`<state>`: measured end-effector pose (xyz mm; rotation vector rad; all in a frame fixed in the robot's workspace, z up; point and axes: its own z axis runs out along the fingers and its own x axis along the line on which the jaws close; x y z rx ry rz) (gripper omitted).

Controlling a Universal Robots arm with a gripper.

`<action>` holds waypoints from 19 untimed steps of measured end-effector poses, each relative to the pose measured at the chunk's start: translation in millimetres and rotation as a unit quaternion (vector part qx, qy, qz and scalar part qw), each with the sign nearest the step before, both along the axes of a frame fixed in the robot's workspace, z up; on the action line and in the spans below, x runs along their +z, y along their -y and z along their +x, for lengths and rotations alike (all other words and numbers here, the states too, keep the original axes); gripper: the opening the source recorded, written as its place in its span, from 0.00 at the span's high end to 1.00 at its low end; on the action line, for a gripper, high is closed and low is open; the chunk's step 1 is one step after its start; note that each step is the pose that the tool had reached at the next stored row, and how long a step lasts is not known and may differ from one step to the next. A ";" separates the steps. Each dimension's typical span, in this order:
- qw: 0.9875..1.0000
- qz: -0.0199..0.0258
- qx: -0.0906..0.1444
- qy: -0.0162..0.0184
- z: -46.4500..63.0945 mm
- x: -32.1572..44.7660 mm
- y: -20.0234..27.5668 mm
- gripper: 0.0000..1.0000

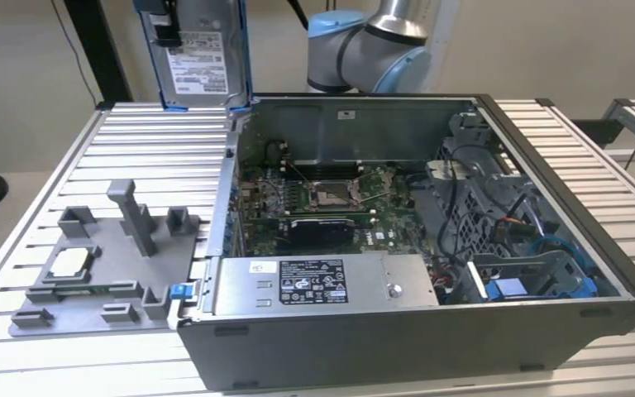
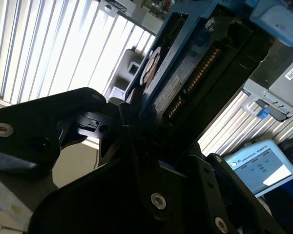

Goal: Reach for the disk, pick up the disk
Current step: 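Pick up the disk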

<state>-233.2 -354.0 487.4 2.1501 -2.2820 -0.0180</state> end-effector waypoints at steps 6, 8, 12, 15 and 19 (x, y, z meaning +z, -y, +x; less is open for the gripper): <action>1.000 0.000 0.000 -0.002 43.0 0.0 0.0 1.00; 1.000 0.000 0.000 -0.002 51.5 0.0 0.0 1.00; 1.000 0.000 0.000 -0.003 66.0 0.0 0.0 1.00; 1.000 0.000 0.000 -0.003 73.1 0.0 0.0 1.00; 1.000 0.000 0.000 -0.003 82.7 0.0 0.0 1.00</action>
